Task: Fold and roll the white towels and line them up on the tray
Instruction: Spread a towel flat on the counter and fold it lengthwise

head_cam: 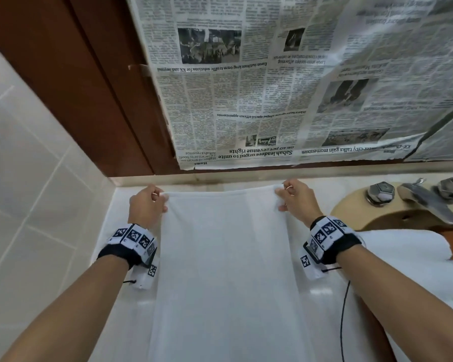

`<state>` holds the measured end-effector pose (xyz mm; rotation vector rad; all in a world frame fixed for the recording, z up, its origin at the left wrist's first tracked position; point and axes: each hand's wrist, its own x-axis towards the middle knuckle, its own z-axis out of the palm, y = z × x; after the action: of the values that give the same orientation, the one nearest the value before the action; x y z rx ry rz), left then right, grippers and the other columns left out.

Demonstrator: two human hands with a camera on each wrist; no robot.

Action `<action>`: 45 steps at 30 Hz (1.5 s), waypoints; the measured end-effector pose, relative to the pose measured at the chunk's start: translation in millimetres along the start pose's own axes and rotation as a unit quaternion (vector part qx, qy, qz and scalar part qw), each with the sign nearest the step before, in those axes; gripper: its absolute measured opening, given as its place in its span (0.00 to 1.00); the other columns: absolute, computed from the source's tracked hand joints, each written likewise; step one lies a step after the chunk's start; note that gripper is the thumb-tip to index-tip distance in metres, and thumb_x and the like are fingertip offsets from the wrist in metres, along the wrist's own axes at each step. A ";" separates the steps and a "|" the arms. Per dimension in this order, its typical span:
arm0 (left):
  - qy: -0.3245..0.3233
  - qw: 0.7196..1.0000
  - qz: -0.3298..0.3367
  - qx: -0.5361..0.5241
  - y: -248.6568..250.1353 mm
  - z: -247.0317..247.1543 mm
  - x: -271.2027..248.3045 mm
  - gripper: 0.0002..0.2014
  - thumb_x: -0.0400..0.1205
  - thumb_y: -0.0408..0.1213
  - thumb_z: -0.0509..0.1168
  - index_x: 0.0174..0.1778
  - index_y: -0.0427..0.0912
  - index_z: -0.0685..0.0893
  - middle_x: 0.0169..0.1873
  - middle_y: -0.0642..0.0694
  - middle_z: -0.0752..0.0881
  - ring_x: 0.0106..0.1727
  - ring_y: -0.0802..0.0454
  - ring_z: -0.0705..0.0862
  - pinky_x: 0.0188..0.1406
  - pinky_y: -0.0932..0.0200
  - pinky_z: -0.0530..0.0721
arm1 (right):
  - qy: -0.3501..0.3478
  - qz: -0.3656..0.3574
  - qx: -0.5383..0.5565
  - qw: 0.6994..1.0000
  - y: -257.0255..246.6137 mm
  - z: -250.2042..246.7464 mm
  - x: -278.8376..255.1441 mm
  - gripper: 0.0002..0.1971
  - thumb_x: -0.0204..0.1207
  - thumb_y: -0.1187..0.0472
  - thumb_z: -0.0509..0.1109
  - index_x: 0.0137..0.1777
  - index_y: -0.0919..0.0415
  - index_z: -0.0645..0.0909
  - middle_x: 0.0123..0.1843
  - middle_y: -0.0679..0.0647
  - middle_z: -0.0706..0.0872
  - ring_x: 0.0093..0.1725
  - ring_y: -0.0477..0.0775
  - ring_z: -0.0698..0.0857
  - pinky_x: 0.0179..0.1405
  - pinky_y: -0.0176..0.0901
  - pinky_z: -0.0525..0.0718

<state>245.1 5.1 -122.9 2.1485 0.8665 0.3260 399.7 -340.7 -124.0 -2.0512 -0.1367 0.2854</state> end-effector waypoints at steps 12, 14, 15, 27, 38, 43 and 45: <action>-0.038 0.994 -0.042 0.089 -32.3 51.2 49.6 0.04 0.81 0.39 0.72 0.48 0.44 0.90 0.36 0.46 0.89 0.42 0.49 0.83 0.47 0.62 0.75 | -0.008 0.032 -0.130 0.991 36.9 30.9 61.7 0.09 0.79 0.62 0.72 0.40 0.62 0.77 0.34 0.52 0.80 0.34 0.52 0.78 0.27 0.28 0.71; -0.038 0.994 -0.050 0.086 -32.3 57.9 56.8 0.04 0.80 0.40 0.72 0.47 0.44 0.90 0.40 0.45 0.89 0.45 0.47 0.82 0.49 0.61 0.74 | -0.001 0.049 -0.137 0.989 42.8 34.9 68.9 0.08 0.78 0.63 0.72 0.40 0.64 0.78 0.36 0.53 0.80 0.40 0.57 0.78 0.38 0.38 0.73; -0.035 0.994 -0.056 0.085 -32.0 60.8 59.8 0.04 0.80 0.40 0.73 0.46 0.45 0.89 0.42 0.44 0.89 0.46 0.46 0.82 0.48 0.61 0.74 | 0.004 0.061 -0.138 0.989 43.4 37.1 71.5 0.07 0.78 0.63 0.71 0.41 0.65 0.78 0.37 0.54 0.81 0.42 0.59 0.78 0.41 0.41 0.74; -0.063 0.972 0.125 0.188 -27.8 90.2 -28.6 0.23 0.86 0.50 0.61 0.73 0.44 0.79 0.74 0.42 0.75 0.72 0.36 0.74 0.66 0.38 0.77 | -0.045 -0.182 -0.331 0.925 33.9 84.7 -20.2 0.26 0.83 0.50 0.53 0.71 0.68 0.78 0.71 0.65 0.81 0.69 0.69 0.81 0.61 0.62 0.81; -0.204 0.914 0.077 0.342 -29.4 114.8 -39.4 0.27 0.88 0.61 0.34 0.85 0.70 0.36 0.85 0.62 0.32 0.88 0.48 0.34 0.84 0.32 0.38 | -0.195 -0.106 -0.460 0.860 51.9 96.8 -26.8 0.32 0.86 0.40 0.33 0.87 0.46 0.32 0.86 0.41 0.29 0.86 0.51 0.31 0.85 0.59 0.34; -0.159 0.933 0.003 0.322 -64.2 75.9 -49.3 0.30 0.86 0.64 0.31 0.86 0.66 0.37 0.87 0.59 0.34 0.88 0.44 0.35 0.83 0.29 0.40 | -0.126 -0.022 -0.456 0.881 79.3 42.4 -19.7 0.31 0.88 0.42 0.35 0.88 0.51 0.35 0.88 0.44 0.34 0.88 0.53 0.36 0.85 0.62 0.37; -0.142 0.943 0.038 0.298 -58.4 79.3 -70.0 0.31 0.86 0.64 0.31 0.87 0.64 0.42 0.87 0.60 0.38 0.88 0.45 0.38 0.83 0.30 0.40 | -0.108 -0.088 -0.462 0.876 73.9 54.6 -39.2 0.31 0.88 0.44 0.38 0.89 0.55 0.46 0.89 0.48 0.43 0.88 0.57 0.46 0.83 0.63 0.39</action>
<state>204.1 -60.7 -215.6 2.7005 0.7792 -0.2449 345.9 -337.9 -208.2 -2.9209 -0.7116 0.3780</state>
